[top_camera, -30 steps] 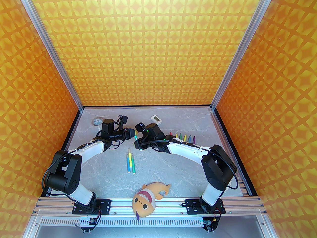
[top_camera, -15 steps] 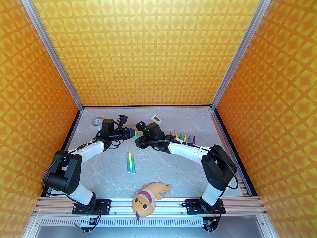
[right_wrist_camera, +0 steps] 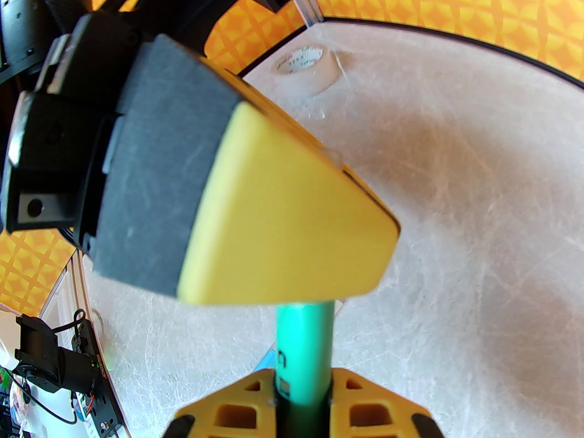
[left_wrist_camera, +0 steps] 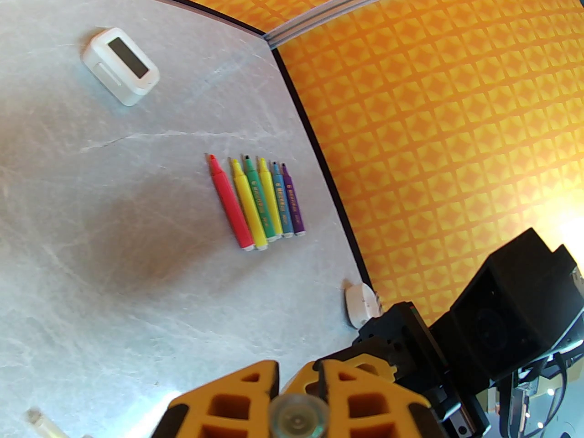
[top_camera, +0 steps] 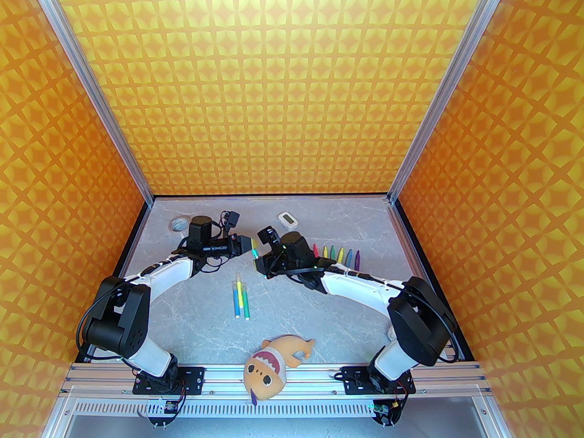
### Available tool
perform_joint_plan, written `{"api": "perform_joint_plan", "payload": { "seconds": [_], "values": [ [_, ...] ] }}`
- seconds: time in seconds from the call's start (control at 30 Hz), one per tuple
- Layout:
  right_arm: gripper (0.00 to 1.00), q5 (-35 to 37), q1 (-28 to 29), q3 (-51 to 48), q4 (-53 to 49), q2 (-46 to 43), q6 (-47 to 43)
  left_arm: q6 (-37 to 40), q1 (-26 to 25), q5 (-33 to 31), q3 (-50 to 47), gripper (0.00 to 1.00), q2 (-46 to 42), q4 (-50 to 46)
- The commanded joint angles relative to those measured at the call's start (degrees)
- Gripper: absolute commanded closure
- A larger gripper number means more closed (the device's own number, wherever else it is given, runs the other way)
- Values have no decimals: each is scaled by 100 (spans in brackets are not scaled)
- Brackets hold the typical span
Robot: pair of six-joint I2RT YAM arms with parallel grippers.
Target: Open the pen caps
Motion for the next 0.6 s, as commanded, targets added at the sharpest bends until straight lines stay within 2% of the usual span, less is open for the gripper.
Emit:
{"api": "perform_joint_plan", "payload": {
  "seconds": [0.0,0.57],
  "values": [
    [100,-136,45,-427,-1063,-84,-149,-195,287,-669,397,100,89,454],
    [100,-208,-131,-911,-684,-323,-125,-653,454,-841,427,100,203,626]
  ]
}}
